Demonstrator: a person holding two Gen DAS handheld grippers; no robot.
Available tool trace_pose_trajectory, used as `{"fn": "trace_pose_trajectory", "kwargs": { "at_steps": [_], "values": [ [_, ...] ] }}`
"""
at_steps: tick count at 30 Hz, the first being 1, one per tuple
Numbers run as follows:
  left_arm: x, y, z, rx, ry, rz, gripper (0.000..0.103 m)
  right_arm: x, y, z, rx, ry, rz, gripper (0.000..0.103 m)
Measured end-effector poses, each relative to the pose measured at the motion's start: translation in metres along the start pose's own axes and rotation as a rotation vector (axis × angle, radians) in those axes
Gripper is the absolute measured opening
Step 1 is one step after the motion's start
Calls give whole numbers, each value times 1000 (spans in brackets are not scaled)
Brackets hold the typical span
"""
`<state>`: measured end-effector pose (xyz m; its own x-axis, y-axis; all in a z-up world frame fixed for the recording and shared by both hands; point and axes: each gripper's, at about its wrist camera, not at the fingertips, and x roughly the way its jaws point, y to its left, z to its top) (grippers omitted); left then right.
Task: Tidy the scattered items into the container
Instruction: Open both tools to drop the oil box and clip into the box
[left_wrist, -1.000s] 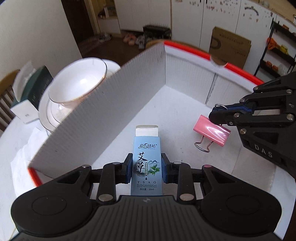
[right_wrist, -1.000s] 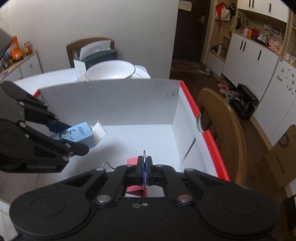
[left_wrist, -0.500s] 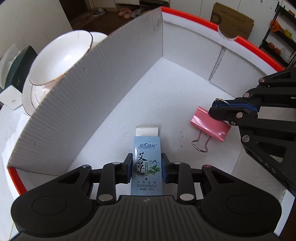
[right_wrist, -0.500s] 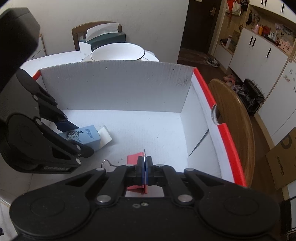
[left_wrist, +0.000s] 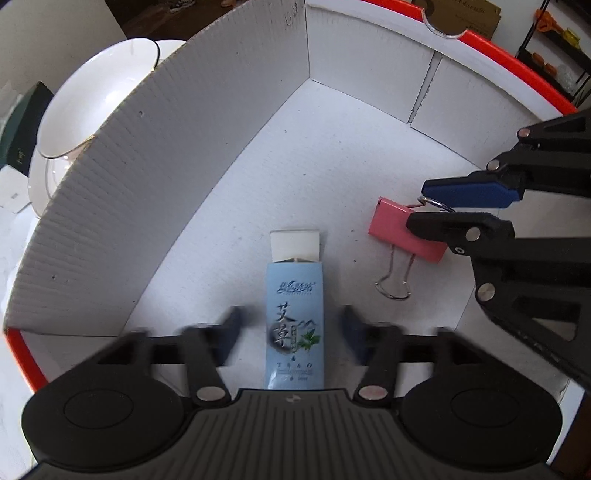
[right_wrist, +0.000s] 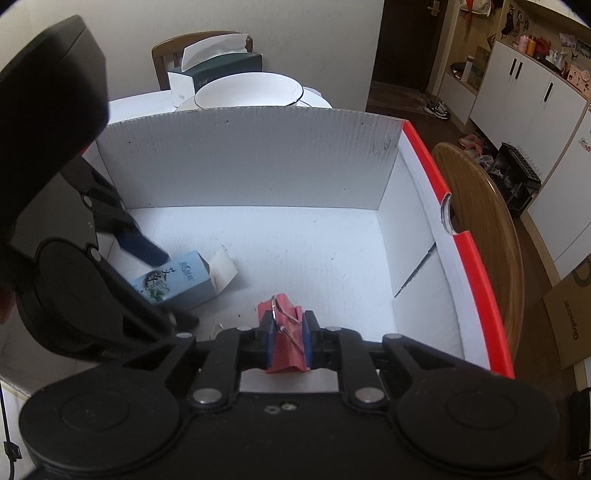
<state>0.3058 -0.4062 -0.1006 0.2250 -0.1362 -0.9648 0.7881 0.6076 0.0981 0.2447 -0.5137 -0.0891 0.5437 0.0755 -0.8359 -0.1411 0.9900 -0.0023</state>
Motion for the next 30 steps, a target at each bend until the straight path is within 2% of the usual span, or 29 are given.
{"fn": "trace_pose_trajectory", "kwargs": {
  "at_steps": [11,16,20,30],
  "values": [
    [-33,5,-23,-33,-93,-25,66,-17,-1,-6,8,6,45,33],
    [-53,10,-25,-76,-143,-35,66,-30,0,-8,9,-2,56,36],
    [-64,12,-27,-116,-202,-42,66,-41,2,-8,10,-22,64,44],
    [-98,12,-57,-173,-321,-34,66,-69,10,-6,22,-80,88,56]
  ]
}}
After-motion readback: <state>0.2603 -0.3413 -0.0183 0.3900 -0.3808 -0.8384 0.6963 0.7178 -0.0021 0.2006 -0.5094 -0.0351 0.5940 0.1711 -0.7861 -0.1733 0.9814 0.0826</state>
